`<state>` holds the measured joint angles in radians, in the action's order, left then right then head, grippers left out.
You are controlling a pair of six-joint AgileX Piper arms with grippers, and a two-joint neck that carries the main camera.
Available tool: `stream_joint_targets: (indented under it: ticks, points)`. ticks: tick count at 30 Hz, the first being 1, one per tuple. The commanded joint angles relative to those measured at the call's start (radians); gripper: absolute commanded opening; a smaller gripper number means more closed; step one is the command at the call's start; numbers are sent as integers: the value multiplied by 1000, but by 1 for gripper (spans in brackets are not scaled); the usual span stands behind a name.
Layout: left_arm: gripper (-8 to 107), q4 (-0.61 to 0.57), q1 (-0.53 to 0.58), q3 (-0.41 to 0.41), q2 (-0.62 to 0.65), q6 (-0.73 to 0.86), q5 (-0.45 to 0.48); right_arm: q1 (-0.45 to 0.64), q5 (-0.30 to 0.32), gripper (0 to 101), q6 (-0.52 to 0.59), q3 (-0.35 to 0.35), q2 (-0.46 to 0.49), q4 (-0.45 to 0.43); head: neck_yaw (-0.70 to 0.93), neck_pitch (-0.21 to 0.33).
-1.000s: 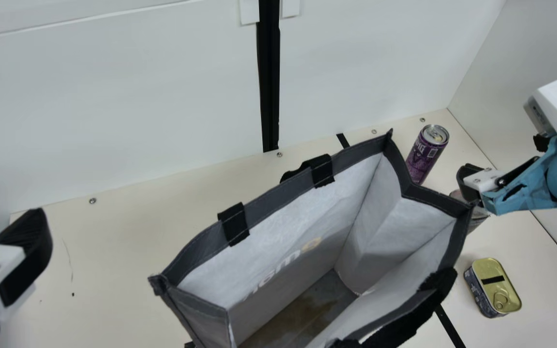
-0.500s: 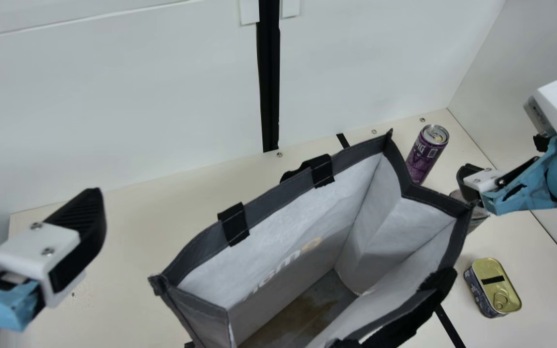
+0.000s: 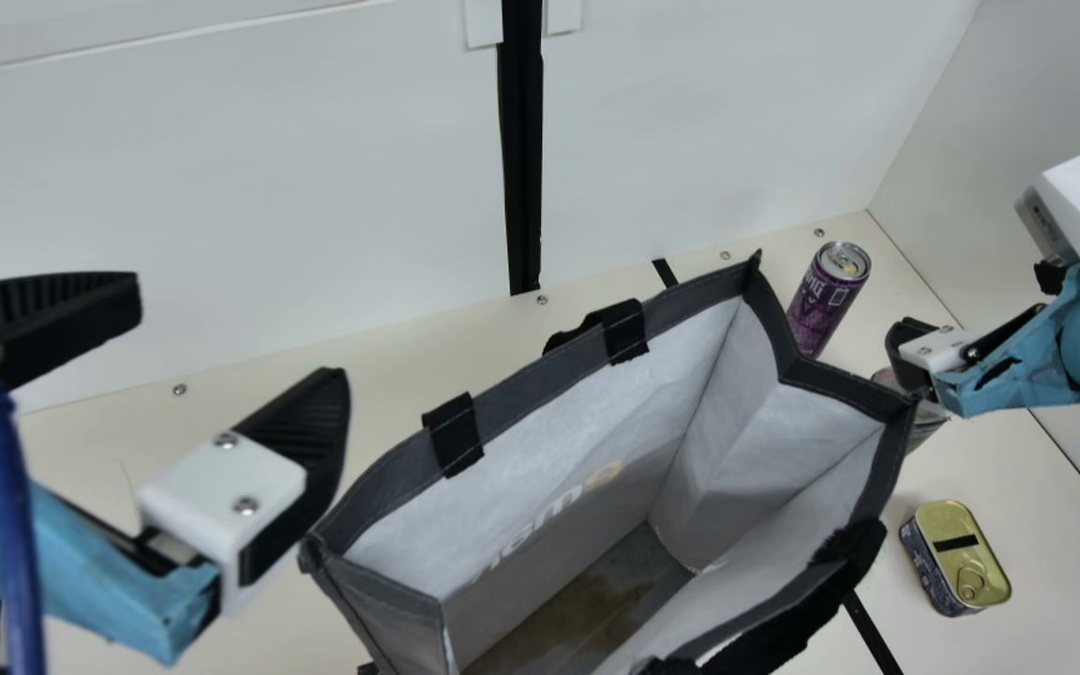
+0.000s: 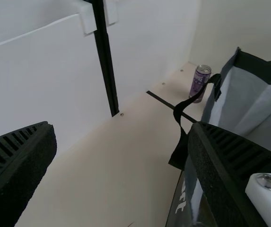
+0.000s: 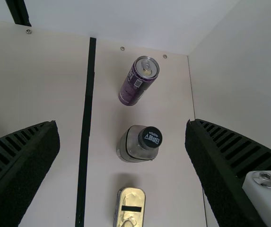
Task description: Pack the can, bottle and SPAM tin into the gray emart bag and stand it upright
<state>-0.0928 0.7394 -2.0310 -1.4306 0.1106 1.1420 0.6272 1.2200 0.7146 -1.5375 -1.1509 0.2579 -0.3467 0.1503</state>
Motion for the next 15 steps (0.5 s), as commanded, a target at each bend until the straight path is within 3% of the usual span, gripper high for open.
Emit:
stream_joint_targets:
  ticks: [1, 15]
  points:
    - [90, -5, 15, -21, -13, 9, 6, 0, 0, 95, 0, 0, 0, 0, -2, 24]
    - [90, -65, 87, -133, -107, 46, 55, 0, 0, 95, 0, 0, 0, 0, -2, 24]
